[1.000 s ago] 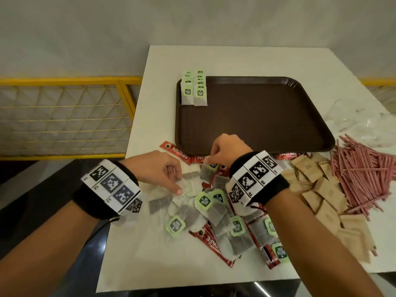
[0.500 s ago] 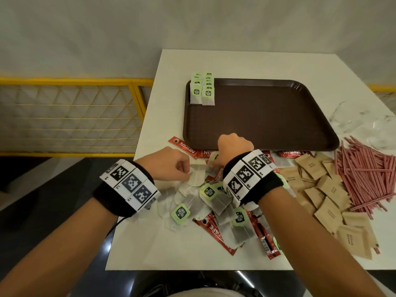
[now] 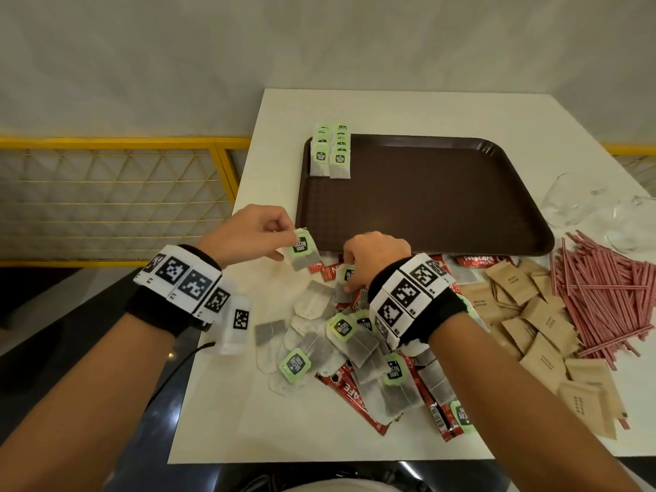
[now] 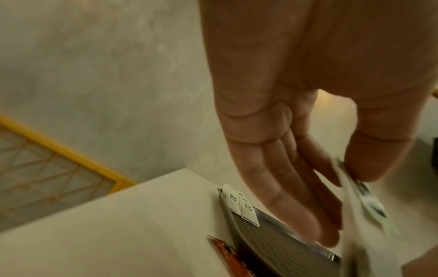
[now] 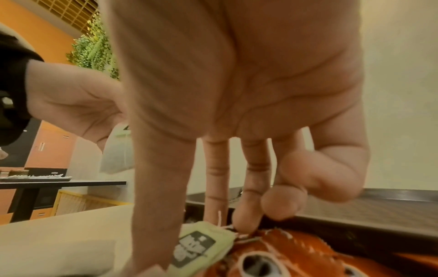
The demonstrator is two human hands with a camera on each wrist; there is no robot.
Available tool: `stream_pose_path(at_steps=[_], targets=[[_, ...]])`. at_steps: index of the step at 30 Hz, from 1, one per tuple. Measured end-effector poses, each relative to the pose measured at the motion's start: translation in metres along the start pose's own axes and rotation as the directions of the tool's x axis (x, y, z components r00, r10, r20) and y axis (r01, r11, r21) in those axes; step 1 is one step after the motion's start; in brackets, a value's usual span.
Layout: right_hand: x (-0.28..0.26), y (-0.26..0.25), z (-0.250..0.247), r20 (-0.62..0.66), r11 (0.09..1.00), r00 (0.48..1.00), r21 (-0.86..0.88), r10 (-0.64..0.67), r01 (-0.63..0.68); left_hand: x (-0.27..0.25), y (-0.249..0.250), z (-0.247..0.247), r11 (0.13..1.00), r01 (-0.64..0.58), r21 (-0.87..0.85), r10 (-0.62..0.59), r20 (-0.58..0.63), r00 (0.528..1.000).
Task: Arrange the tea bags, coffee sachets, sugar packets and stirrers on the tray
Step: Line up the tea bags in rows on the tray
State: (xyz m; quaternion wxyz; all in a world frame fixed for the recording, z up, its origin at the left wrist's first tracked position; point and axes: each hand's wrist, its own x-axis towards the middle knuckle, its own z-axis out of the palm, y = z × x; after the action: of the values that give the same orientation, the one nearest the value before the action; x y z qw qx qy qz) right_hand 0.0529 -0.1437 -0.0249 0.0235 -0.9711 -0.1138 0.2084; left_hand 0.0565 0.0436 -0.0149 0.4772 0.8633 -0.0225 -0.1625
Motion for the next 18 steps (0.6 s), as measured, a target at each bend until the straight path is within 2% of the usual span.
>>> stream_pose_path(at_steps=[4,10,14,18], targets=[[0.004,0.005,0.001,-0.002,0.999,1.0,0.044,-0.023,0.023,0.007,0.005,-0.001,0.98,0.069,-0.189,-0.066,0.026,0.998],[0.018,0.026,-0.018,0.078,0.929,0.986,0.353,-0.144,0.108,0.029,0.002,-0.009,0.943,0.129,-0.306,-0.109,0.084,0.991],[0.026,0.042,-0.043,0.103,0.74,0.981,0.67,-0.165,0.054,0.05,0.004,-0.023,0.927,0.144,-0.347,-0.112,0.111,0.988],[0.054,0.055,-0.067,0.063,0.602,0.996,0.798,-0.067,-0.01,0.08,0.011,-0.034,0.938,0.11,-0.33,-0.086,0.087,0.992]])
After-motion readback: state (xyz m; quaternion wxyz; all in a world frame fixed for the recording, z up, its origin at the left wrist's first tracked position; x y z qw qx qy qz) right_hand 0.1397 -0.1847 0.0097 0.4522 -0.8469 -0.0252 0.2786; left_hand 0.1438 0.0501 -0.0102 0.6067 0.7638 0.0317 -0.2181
